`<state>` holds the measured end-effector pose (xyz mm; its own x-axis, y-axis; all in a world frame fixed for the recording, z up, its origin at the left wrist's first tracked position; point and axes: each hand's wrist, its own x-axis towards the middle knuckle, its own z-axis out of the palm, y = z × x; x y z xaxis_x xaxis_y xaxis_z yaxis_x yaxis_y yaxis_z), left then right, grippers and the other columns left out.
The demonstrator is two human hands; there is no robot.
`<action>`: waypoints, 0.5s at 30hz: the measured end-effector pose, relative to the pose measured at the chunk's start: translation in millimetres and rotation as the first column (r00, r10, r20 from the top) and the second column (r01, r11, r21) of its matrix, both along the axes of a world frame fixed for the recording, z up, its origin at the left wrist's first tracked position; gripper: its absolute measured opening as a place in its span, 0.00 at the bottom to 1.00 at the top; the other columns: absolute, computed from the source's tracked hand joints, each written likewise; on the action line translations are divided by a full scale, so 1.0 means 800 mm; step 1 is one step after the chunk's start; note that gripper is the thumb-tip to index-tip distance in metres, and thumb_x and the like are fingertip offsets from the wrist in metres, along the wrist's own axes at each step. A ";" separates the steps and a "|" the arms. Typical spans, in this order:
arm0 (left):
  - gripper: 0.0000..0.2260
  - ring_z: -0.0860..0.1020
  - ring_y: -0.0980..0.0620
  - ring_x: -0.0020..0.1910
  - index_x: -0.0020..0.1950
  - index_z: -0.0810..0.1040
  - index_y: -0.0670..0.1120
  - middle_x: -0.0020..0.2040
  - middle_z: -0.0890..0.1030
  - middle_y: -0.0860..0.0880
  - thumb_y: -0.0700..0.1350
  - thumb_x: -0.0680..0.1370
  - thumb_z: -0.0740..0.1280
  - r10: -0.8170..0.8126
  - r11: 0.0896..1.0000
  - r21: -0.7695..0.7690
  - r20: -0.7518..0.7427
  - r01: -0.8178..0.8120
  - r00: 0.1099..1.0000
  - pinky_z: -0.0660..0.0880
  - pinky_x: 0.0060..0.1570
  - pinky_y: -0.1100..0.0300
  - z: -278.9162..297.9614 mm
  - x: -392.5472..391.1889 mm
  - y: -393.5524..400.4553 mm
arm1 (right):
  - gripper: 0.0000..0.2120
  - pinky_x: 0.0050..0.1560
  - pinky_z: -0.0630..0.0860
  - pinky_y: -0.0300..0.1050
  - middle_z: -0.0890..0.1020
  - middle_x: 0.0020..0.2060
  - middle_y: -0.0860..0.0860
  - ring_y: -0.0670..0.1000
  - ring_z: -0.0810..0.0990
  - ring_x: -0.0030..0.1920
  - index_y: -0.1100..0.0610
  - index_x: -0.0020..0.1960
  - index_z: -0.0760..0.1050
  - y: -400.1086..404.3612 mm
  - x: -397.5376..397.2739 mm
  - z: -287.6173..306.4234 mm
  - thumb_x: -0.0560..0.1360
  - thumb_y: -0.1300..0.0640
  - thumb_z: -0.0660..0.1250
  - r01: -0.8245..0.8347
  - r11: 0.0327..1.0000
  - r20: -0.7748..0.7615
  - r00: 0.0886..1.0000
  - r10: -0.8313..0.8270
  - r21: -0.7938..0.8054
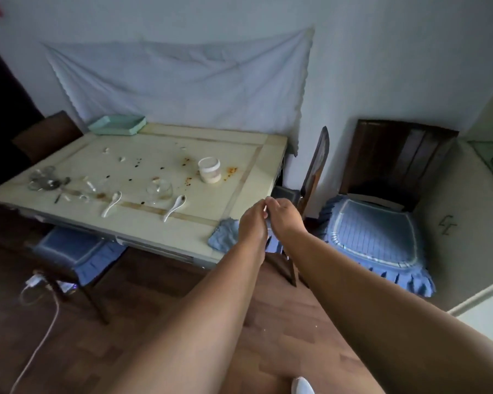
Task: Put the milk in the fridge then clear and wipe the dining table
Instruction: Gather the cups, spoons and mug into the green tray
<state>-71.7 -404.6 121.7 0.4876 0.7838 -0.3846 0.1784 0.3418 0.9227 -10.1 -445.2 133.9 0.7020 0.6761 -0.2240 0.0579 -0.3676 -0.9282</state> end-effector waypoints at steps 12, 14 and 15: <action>0.10 0.79 0.47 0.52 0.42 0.77 0.53 0.46 0.80 0.51 0.53 0.81 0.61 0.261 0.965 -0.009 0.023 -0.261 0.965 0.75 0.61 0.45 -0.008 0.047 0.074 | 0.17 0.53 0.74 0.49 0.80 0.47 0.54 0.56 0.78 0.48 0.61 0.58 0.74 0.092 0.053 -0.006 0.82 0.48 0.56 -0.246 0.969 -0.019 0.969 0.246 -0.008; 0.10 0.79 0.48 0.53 0.42 0.76 0.54 0.46 0.79 0.53 0.53 0.81 0.60 0.292 0.956 -0.001 0.008 -0.292 0.956 0.76 0.61 0.45 -0.005 0.041 0.076 | 0.19 0.59 0.76 0.54 0.80 0.53 0.59 0.60 0.79 0.54 0.62 0.60 0.74 0.104 0.050 -0.012 0.81 0.48 0.57 -0.280 0.960 -0.052 0.959 0.280 0.011; 0.10 0.79 0.47 0.56 0.43 0.76 0.55 0.47 0.80 0.53 0.53 0.81 0.60 0.307 0.952 0.020 0.004 -0.307 0.952 0.75 0.62 0.45 -0.002 0.037 0.077 | 0.19 0.59 0.76 0.55 0.80 0.53 0.58 0.60 0.79 0.54 0.62 0.60 0.74 0.109 0.047 -0.013 0.81 0.48 0.57 -0.295 0.955 -0.069 0.953 0.295 0.011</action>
